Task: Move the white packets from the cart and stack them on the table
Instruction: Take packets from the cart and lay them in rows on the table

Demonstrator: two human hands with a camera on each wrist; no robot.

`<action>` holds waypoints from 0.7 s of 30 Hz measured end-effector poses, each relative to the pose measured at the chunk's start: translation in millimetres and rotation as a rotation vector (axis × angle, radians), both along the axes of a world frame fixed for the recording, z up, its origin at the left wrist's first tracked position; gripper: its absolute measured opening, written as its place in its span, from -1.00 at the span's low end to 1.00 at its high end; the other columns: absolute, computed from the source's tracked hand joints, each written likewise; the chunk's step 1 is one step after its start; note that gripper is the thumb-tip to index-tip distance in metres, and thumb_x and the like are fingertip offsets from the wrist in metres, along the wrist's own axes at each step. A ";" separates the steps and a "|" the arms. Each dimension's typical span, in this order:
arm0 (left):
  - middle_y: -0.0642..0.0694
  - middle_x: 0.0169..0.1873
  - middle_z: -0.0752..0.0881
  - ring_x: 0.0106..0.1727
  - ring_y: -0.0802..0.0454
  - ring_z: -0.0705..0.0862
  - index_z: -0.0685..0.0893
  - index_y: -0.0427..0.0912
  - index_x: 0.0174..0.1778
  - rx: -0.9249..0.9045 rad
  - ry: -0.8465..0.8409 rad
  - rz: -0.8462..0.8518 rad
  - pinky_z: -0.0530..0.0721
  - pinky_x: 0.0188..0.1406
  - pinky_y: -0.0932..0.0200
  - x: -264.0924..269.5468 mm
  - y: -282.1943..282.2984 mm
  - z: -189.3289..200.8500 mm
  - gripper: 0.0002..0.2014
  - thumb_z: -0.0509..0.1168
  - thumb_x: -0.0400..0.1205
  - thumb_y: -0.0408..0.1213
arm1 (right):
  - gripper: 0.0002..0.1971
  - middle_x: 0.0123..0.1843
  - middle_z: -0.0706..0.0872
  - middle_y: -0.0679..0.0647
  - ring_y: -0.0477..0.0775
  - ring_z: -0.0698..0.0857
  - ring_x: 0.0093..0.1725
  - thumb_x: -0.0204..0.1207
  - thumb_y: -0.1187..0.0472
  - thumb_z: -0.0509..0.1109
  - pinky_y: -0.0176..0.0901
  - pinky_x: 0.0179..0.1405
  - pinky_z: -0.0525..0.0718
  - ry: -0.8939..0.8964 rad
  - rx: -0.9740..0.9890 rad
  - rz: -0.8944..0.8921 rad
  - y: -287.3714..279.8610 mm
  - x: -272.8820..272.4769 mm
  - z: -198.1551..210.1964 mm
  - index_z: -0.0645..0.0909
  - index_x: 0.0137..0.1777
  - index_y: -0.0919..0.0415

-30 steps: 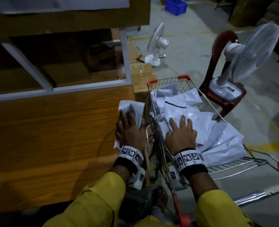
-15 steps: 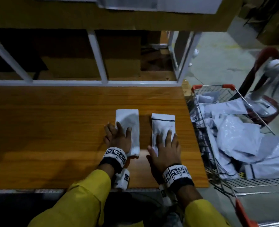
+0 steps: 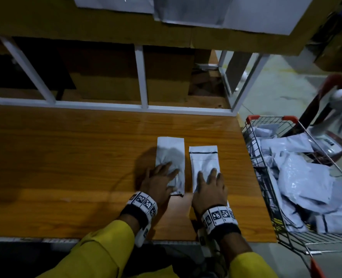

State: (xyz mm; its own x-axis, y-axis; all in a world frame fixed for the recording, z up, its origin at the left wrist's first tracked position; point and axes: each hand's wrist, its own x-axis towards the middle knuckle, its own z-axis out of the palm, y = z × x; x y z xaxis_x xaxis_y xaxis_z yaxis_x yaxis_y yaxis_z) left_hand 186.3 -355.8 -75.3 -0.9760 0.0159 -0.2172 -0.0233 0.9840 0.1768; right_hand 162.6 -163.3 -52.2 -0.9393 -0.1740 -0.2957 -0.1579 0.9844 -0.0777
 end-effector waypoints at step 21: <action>-0.03 0.77 0.05 0.74 -0.15 0.07 0.16 0.12 0.75 -0.074 -0.009 -0.013 0.05 0.71 -0.06 -44.9 -71.6 -5.1 -0.36 0.12 0.71 0.05 | -0.21 0.76 -0.14 0.23 0.39 0.07 0.66 0.44 0.00 0.45 0.24 0.60 0.36 -0.042 -0.138 0.181 -65.7 -53.6 2.9 0.24 0.68 -0.12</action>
State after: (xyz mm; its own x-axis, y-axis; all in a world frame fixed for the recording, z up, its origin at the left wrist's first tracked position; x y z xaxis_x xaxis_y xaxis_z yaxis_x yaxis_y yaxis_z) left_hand 141.4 -427.5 -80.4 -0.9738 0.0119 -0.2271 -0.0119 0.9946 0.1031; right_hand 109.0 -229.0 -49.3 -0.8766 -0.3797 -0.2956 -0.3244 0.9200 -0.2197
